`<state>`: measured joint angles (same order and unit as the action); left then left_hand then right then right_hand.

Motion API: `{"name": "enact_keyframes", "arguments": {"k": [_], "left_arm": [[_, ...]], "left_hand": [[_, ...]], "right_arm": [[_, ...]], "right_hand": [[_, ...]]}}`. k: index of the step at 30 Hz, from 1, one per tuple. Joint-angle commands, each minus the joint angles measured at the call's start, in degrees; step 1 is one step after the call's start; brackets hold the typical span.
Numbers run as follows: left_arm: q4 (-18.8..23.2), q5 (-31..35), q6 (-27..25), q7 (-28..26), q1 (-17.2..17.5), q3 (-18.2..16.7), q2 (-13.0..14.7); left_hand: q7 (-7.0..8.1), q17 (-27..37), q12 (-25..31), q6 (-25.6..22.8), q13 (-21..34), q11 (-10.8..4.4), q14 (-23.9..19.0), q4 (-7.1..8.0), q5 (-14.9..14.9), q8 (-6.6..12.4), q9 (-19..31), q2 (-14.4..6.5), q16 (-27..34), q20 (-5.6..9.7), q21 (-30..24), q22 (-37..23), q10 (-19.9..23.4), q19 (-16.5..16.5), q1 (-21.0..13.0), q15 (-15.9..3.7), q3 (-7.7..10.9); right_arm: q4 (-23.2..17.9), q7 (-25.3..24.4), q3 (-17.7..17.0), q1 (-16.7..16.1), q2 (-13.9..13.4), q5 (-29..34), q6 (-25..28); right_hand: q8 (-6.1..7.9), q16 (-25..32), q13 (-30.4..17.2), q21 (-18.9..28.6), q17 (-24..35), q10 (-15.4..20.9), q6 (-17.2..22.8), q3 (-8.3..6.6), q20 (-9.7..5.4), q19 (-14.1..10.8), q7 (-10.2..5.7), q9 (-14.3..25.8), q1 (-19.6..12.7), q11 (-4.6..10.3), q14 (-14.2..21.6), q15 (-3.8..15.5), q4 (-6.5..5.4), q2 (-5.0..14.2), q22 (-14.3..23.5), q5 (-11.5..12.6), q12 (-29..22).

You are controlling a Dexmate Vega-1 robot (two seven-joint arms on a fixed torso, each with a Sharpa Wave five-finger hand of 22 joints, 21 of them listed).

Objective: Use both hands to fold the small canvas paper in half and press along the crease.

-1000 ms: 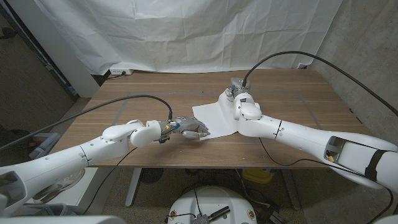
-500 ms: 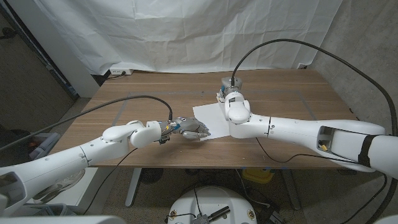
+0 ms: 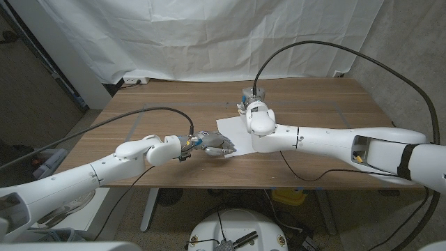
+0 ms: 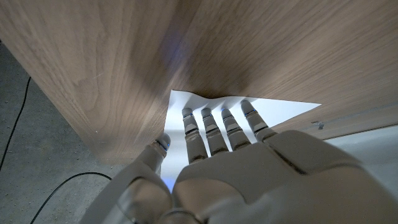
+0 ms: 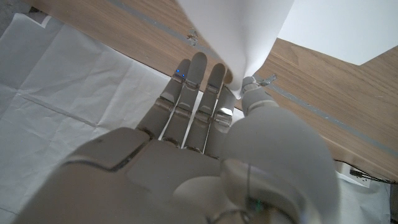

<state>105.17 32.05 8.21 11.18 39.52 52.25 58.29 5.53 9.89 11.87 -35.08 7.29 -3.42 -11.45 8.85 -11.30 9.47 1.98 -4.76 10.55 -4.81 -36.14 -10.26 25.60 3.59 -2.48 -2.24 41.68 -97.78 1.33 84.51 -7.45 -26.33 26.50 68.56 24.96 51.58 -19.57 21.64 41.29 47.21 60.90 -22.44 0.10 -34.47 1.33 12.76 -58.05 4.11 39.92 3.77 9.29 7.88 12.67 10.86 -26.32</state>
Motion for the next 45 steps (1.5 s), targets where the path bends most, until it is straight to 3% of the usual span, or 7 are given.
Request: {"name": "enact_keyframes", "arguments": {"k": [1, 5, 16, 30, 45], "left_arm": [[-0.4, 0.4, -0.1, 0.3, -0.2, 0.3, -0.4], [-0.3, 0.4, -0.2, 0.2, 0.0, 0.2, -0.3], [0.0, 0.4, -0.3, 0.0, 0.2, 0.1, 0.0], [0.0, 0.3, -0.4, -0.2, 0.4, 0.0, 0.0], [0.1, 0.4, -0.4, -0.4, 0.5, 0.0, 0.2]], "left_hand": [[-7.44, 0.0, 0.3, -8.1, 3.6, -0.47, -0.1, 0.01, -0.4, 1.28, 8.4, -2.8, -0.1, -0.2, 0.2, -0.3, 4.0, -0.2, 0.0, -4.43, 0.63], [-7.41, 0.0, 0.3, -8.1, 3.6, -0.37, -0.1, 0.02, -0.4, 1.27, 8.4, -2.8, -0.1, -0.2, 0.2, -0.3, 4.1, -0.2, 0.0, -4.49, 0.65], [-7.37, 0.0, 0.3, -8.1, 3.6, -0.4, -0.2, 0.03, -0.3, 1.31, 8.4, -2.8, -0.1, -0.18, 0.3, -0.3, 4.1, -0.2, 0.0, -4.48, 0.72], [-7.37, -0.1, 0.3, -8.1, 3.6, -0.45, -0.2, 0.04, -0.3, 1.33, 8.4, -2.8, -0.1, -0.18, 0.5, -0.3, 4.2, -0.3, 0.0, -4.56, 0.82], [-7.36, -0.1, 0.2, -8.0, 3.6, -0.47, -0.2, 0.02, -0.3, 1.29, 8.4, -2.9, -0.2, -0.17, 0.6, -0.3, 4.1, -0.3, 0.0, -4.6, 0.94]], "right_arm": [[-1.3, 0.0, -2.0, -0.1, 0.2, -3.5, -3.0], [-1.0, 0.0, -3.3, -0.7, 0.2, -4.8, -4.7], [0.3, -1.3, -10.9, -5.5, 0.3, -10.4, -11.6], [4.4, -6.0, -19.0, -11.5, 3.0, -15.7, -17.0], [6.3, -5.9, -22.9, -14.0, 4.0, -21.2, -21.1]], "right_hand": [[0.01, 0.3, -0.3, 0.6, 0.2, -0.3, -0.3, 0.26, 0.06, -0.3, 0.03, 0.2, -0.8, 0.12, 0.4, 8.45, -0.12, 0.03, 0.3, 0.1, -0.5], [0.06, 0.3, -0.4, 0.8, 0.2, -0.4, -0.3, 0.36, 0.04, -0.3, 0.03, 0.3, -0.9, 0.16, 0.3, 8.41, -0.16, 0.1, 0.3, 0.0, -0.7], [0.1, 0.7, -0.8, 1.5, 0.3, -0.6, -0.5, 0.73, 0.41, -0.8, 0.27, 0.5, -1.1, -0.09, 0.3, 8.26, -0.24, 0.32, 0.6, -0.1, -1.0], [-0.09, 1.8, -0.7, 3.3, 0.6, -1.0, -2.0, 1.38, 0.76, -2.5, 0.32, 0.9, -1.2, -1.2, 0.9, 7.93, -0.68, 1.15, 1.2, -0.3, -0.9], [-0.01, 1.9, -0.4, 4.5, 0.3, -1.9, -3.2, 1.76, 0.89, -2.9, 0.2, 1.5, -1.1, -2.11, 0.7, 7.39, -1.12, 1.71, 1.7, -0.3, -0.4]]}}
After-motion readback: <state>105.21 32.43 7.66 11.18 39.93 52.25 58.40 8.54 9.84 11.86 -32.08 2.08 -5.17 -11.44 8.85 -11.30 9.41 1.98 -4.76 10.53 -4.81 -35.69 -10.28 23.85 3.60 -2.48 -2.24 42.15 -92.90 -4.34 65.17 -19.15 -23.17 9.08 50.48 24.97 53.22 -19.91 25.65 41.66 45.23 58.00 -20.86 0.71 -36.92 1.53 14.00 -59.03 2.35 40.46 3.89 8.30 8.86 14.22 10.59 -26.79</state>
